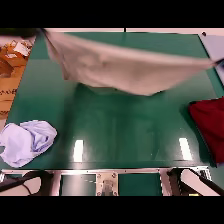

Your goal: Fold the shirts.

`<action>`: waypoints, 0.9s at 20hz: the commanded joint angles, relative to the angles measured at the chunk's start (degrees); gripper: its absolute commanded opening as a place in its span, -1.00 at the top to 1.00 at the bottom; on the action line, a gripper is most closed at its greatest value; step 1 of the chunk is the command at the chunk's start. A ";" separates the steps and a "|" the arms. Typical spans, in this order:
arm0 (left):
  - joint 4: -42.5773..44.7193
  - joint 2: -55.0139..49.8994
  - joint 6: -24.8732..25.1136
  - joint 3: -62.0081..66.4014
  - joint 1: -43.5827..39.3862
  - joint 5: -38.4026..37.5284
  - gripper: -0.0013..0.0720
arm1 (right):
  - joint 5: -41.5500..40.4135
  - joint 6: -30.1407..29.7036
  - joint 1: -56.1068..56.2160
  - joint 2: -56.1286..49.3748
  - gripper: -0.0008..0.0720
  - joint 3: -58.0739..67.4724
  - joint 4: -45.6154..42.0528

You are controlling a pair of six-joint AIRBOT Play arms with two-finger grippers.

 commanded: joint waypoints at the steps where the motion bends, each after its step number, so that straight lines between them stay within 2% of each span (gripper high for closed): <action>1: -0.11 13.79 -0.13 9.84 0.00 6.32 0.91 | -3.26 7.82 -0.04 8.70 0.95 13.90 -0.07; 4: -0.07 24.22 -0.13 9.84 0.00 10.95 0.91 | -8.46 10.49 -0.04 14.38 0.95 20.72 -0.72; 8: 0.13 30.21 -1.22 9.84 0.02 9.92 0.91 | -13.99 10.67 -0.04 19.52 0.95 22.60 -3.69; 11: 0.20 29.88 -3.78 7.63 0.02 7.30 0.91 | -13.88 10.62 -0.02 17.99 0.95 21.55 -4.07; 14: 0.15 28.70 -4.00 -0.90 0.00 7.63 0.91 | -12.50 10.05 0.07 14.27 0.95 17.09 -2.36; 18: -0.15 20.79 -3.98 -15.50 0.00 9.09 0.91 | -11.17 3.15 0.11 7.80 0.95 2.78 6.23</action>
